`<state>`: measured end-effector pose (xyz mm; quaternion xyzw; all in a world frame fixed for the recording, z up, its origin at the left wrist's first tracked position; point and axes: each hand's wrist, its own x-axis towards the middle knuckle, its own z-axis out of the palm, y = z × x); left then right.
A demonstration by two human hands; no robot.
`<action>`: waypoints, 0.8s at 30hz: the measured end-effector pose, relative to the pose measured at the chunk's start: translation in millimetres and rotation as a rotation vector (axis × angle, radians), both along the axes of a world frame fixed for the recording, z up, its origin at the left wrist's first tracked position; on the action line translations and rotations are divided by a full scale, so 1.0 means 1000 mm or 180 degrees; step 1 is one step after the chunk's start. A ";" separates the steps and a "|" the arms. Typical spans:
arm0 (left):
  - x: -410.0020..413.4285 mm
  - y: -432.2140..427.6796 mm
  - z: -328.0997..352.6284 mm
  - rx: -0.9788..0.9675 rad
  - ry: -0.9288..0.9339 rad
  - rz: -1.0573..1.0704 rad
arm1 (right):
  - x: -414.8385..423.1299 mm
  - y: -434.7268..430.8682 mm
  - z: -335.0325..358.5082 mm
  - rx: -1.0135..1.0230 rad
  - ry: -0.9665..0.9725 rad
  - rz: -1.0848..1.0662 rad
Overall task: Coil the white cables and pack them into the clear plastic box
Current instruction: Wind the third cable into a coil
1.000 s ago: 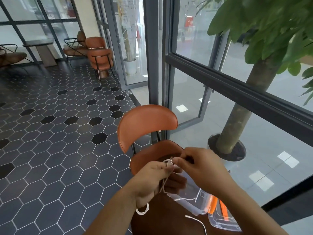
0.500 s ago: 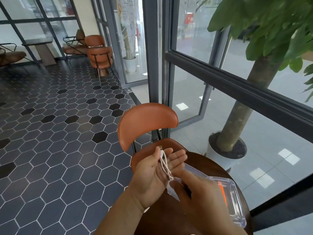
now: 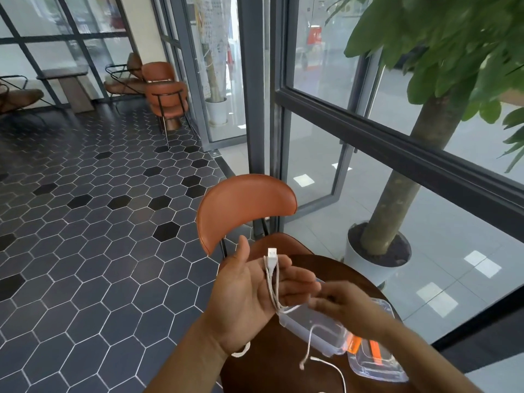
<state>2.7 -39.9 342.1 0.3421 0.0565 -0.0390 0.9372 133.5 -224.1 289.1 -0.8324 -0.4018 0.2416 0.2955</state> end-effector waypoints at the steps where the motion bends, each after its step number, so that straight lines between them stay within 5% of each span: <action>1: 0.000 -0.001 0.001 0.0091 -0.0017 -0.0177 | 0.008 0.004 0.007 -0.0012 -0.0098 0.0073; 7: 0.000 -0.009 -0.003 0.1117 0.0310 -0.0772 | 0.022 0.039 0.084 -0.0026 -0.0337 0.0186; 15: 0.000 -0.010 -0.022 0.1869 0.0581 -0.0240 | -0.030 0.050 0.100 -0.0095 -0.1396 -0.0154; 19: -0.001 -0.015 -0.019 0.1029 0.0557 0.0133 | -0.064 0.039 0.087 0.0495 -0.1002 -0.0603; 24: 0.002 -0.013 -0.019 0.0359 0.0477 0.0528 | -0.083 0.028 0.056 0.0471 -0.0714 -0.0932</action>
